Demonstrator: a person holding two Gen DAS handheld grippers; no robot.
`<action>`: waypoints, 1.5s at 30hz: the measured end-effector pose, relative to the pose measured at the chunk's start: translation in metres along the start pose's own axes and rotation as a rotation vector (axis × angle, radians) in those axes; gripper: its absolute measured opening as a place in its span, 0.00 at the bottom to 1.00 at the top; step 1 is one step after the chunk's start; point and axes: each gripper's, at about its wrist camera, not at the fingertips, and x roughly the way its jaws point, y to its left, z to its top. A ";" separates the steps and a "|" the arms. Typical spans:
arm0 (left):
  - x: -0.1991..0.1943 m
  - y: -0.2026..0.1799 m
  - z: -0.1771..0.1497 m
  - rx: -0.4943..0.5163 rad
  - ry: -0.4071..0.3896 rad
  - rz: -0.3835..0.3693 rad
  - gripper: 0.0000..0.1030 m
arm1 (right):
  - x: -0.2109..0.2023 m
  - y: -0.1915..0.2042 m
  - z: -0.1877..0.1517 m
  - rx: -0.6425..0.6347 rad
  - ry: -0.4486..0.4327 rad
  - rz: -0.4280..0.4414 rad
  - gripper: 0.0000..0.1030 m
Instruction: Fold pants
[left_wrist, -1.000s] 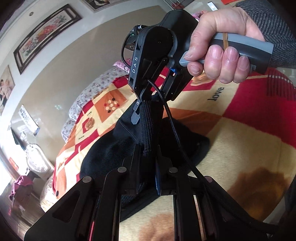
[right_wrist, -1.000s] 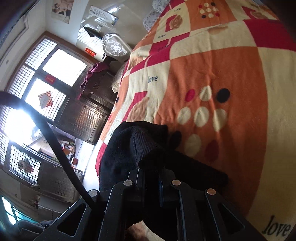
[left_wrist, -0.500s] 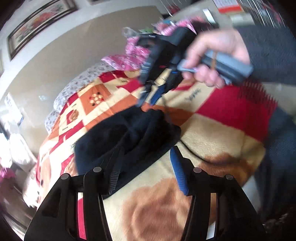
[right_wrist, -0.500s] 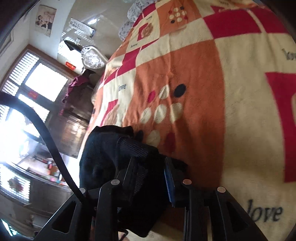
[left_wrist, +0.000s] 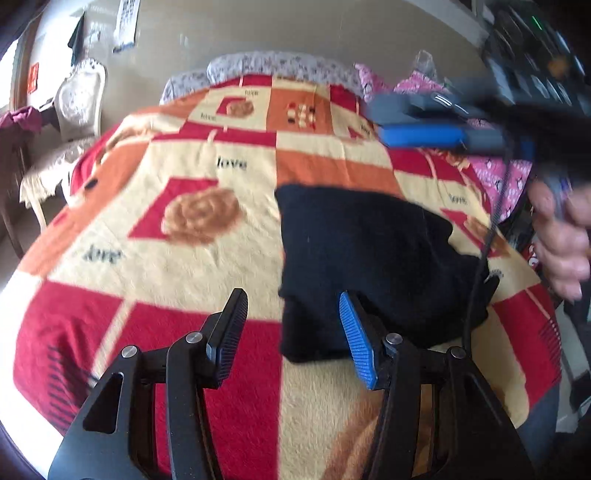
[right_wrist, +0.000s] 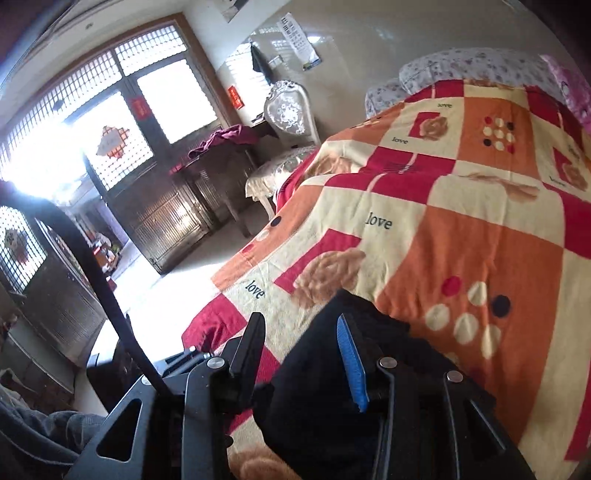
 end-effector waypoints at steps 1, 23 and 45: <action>0.010 -0.003 -0.006 0.002 0.016 0.019 0.51 | 0.014 0.005 0.006 -0.040 0.031 -0.024 0.38; 0.036 0.006 0.036 -0.074 0.021 -0.307 0.54 | -0.005 -0.021 -0.026 -0.219 0.145 -0.111 0.54; 0.126 0.000 0.078 -0.041 0.206 -0.249 0.57 | 0.026 -0.073 -0.077 -0.144 0.170 -0.174 0.61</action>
